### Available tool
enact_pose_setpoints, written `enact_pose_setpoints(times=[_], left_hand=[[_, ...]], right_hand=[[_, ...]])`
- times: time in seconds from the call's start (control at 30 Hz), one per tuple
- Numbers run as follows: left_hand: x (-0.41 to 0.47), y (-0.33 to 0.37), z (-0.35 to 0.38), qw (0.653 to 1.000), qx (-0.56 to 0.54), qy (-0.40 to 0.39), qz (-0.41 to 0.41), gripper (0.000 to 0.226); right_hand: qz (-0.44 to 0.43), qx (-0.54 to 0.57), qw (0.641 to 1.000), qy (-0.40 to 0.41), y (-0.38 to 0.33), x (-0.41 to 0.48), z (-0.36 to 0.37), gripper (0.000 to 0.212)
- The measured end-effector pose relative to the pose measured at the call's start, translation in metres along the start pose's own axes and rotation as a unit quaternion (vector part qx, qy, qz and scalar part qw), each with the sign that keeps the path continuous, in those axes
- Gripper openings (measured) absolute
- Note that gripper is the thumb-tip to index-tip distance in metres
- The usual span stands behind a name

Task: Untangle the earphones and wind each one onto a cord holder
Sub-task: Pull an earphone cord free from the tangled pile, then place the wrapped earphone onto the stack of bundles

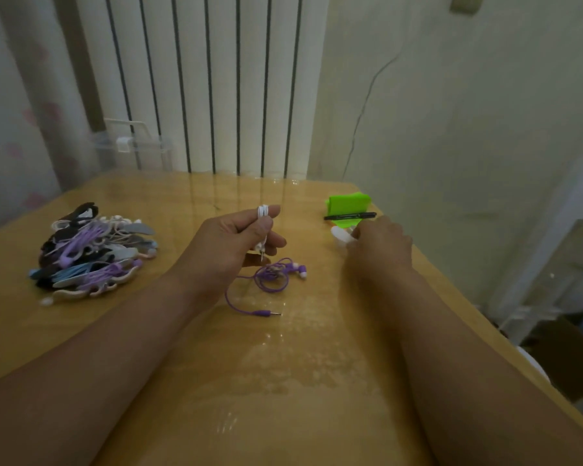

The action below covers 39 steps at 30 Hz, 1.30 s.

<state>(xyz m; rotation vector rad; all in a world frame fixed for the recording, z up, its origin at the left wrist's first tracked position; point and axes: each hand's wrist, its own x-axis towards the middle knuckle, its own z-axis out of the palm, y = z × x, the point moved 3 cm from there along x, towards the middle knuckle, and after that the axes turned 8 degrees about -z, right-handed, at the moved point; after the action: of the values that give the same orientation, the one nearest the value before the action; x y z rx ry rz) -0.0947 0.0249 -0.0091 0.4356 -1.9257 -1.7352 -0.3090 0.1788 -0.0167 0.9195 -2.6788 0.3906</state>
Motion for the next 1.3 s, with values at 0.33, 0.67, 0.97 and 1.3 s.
enact_pose_setpoints(times=[0.33,0.67,0.97,1.3], left_hand=[[-0.002,0.009,-0.024,0.943,-0.289,-0.138,-0.088,0.025],[0.003,0.016,-0.04,0.951,-0.272,-0.139,-0.048,0.029],[0.001,0.02,-0.036,0.986,-0.13,-0.105,-0.016,0.027],[-0.002,0.02,-0.032,0.998,0.032,-0.041,0.027,0.029]], right_hand=[[-0.07,0.516,0.844,-0.13,-0.099,-0.044,-0.035,0.036],[-0.005,0.713,0.661,-0.234,-0.124,-0.066,-0.038,0.03],[0.043,0.759,0.601,-0.247,-0.134,-0.073,-0.038,0.025],[0.034,0.693,0.695,-0.188,-0.136,-0.069,-0.031,0.028]])
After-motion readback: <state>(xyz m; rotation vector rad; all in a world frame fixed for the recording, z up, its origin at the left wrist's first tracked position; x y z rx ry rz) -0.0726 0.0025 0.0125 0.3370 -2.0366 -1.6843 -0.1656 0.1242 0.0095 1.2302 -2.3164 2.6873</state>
